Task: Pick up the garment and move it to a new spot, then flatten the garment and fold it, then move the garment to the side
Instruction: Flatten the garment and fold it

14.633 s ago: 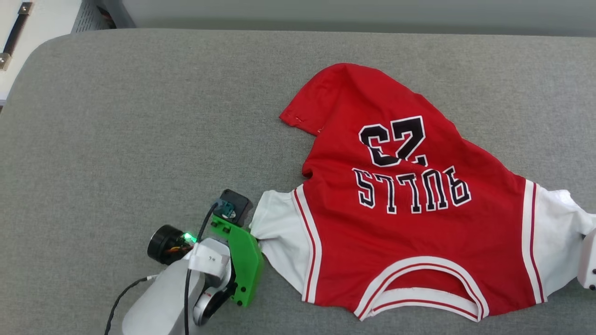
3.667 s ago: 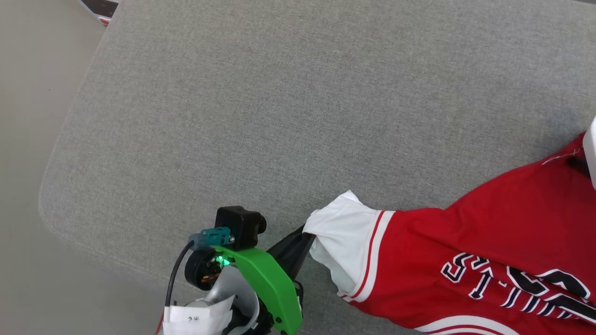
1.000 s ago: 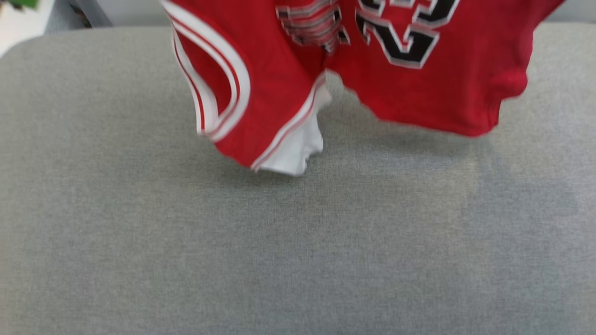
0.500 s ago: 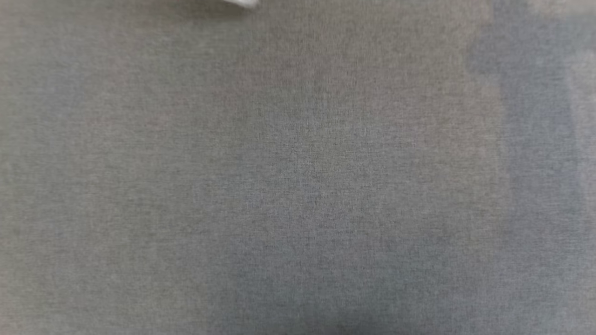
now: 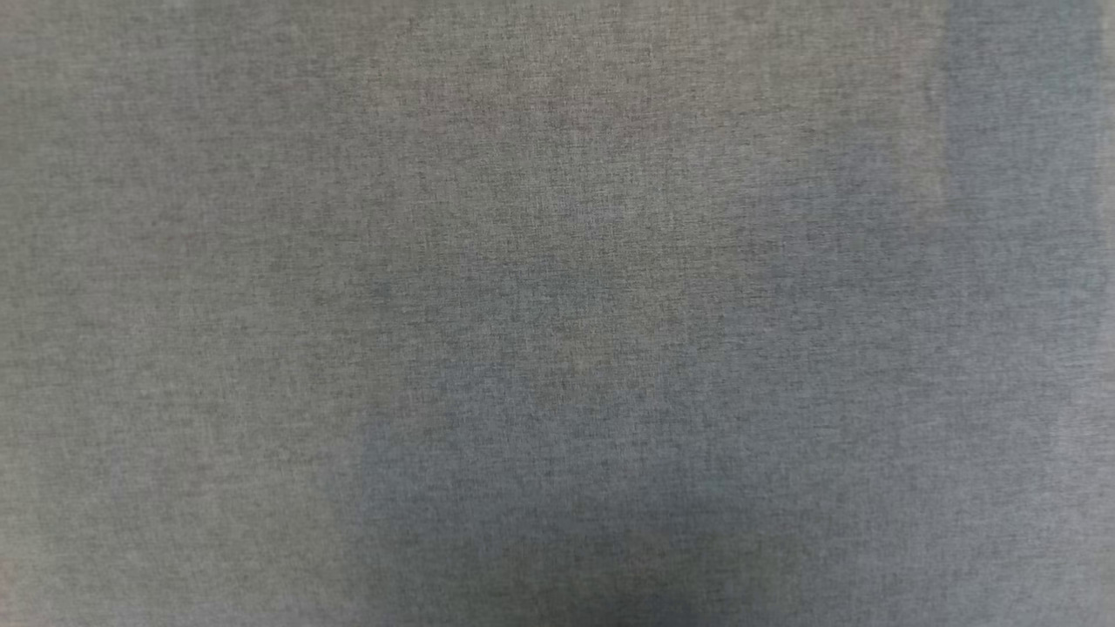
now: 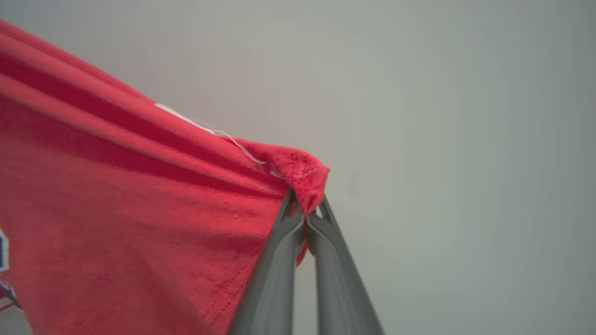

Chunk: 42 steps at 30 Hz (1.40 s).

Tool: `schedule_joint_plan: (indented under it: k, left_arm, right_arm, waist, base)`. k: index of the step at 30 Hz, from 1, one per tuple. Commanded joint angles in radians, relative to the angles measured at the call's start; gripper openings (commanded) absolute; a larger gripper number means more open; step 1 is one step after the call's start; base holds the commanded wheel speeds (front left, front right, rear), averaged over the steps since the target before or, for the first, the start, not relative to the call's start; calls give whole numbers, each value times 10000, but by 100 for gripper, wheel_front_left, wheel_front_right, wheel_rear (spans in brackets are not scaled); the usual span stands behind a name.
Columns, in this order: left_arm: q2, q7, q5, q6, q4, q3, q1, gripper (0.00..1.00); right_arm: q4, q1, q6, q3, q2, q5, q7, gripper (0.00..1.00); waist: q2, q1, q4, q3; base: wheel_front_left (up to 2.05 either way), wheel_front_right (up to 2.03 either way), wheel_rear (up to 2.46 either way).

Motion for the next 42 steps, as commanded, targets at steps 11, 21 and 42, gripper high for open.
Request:
schedule_joint_plan:
  k: [11, 21, 42]
  left_arm:
    - [-1455, -475, -1054, -202, -391, 364, 4663, 0]
    - [-2182, -456, -1448, -183, -938, 212, 9210, 0]
    - [-1540, 2074, -2373, 282, -3210, -764, 16365, 0]
  right_arm:
    - [1647, 1827, -21, 996, 44, 301, -1275, 0]
    - [1595, 4934, -21, 2213, -490, 1560, -1565, 0]
    - [-255, 10257, -21, 5062, -1798, 4192, -709, 0]
  waist:
    - [0, -2, 565, -555]
    - [0, -2, 976, -2479]
    - [0, -2, 1577, -5332]
  base:
    - [0, 0, 0]
    - [0, 0, 0]
    - [0, 0, 0]
